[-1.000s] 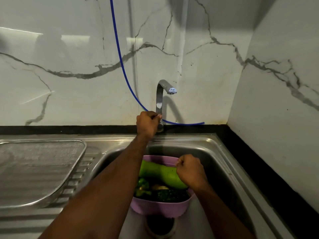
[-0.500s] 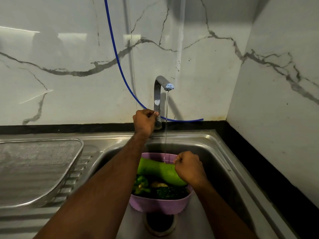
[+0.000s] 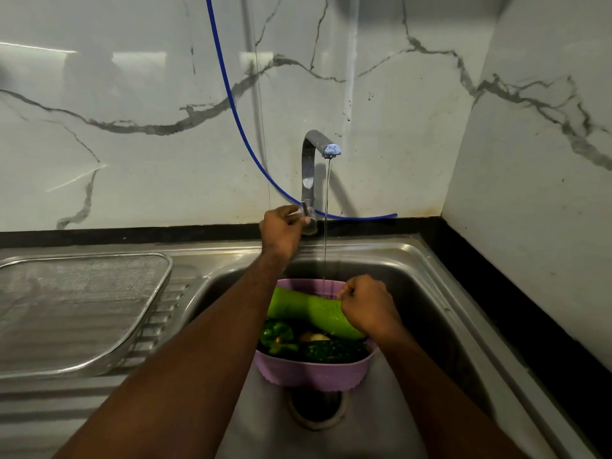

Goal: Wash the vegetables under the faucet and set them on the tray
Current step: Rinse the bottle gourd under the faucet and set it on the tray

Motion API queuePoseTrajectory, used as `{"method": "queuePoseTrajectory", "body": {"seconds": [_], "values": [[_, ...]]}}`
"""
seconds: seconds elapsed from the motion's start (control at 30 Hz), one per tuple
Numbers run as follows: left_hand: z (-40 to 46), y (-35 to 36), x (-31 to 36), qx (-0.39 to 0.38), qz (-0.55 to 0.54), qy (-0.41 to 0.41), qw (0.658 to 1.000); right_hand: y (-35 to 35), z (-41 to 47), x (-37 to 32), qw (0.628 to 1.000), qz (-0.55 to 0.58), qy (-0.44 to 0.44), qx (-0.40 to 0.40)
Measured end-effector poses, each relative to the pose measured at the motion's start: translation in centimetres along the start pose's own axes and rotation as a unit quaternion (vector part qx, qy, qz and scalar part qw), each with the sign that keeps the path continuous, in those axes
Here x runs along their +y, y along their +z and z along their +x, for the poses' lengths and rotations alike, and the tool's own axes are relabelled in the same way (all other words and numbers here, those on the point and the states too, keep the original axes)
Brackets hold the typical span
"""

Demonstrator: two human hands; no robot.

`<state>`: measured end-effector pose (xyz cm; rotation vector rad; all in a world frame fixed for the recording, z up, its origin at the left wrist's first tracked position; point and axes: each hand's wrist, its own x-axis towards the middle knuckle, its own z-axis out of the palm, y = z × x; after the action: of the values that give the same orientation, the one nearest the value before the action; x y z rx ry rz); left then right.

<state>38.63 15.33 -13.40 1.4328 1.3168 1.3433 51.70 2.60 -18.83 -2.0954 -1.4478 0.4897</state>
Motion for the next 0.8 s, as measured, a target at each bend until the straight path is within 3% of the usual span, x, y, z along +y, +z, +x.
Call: {"method": "queuePoseTrajectory", "body": {"seconds": [0.13, 0.3, 0.37, 0.57, 0.73, 0.8], "values": [[-3.9, -3.0, -2.3, -0.021, 0.100, 0.025, 0.994, 0.1, 0.0, 0.1, 1.000, -0.003, -0.016, -0.009], [-7.5, -6.6, -4.8, 0.108, 0.138, -0.073, 0.982, 0.3, -1.2, 1.0, 0.999, 0.033, -0.026, -0.019], [-8.0, -7.5, -5.5, 0.057, 0.203, -0.108, 0.972, 0.6, -1.8, 0.8, 0.998, 0.041, -0.039, -0.032], [-6.7, -8.4, -6.4, -0.136, 0.335, -0.113, 0.926, 2.9, 0.6, -0.4, 0.995, -0.040, -0.072, -0.064], [-6.7, -8.2, -6.5, -0.154, 0.480, -0.005, 0.864, 2.6, 1.7, -1.1, 0.999, 0.025, 0.008, 0.020], [-6.5, -8.3, -6.7, -0.166, 0.490, 0.021, 0.855, 3.2, 2.0, 0.1, 1.000, 0.026, 0.001, 0.002]]}}
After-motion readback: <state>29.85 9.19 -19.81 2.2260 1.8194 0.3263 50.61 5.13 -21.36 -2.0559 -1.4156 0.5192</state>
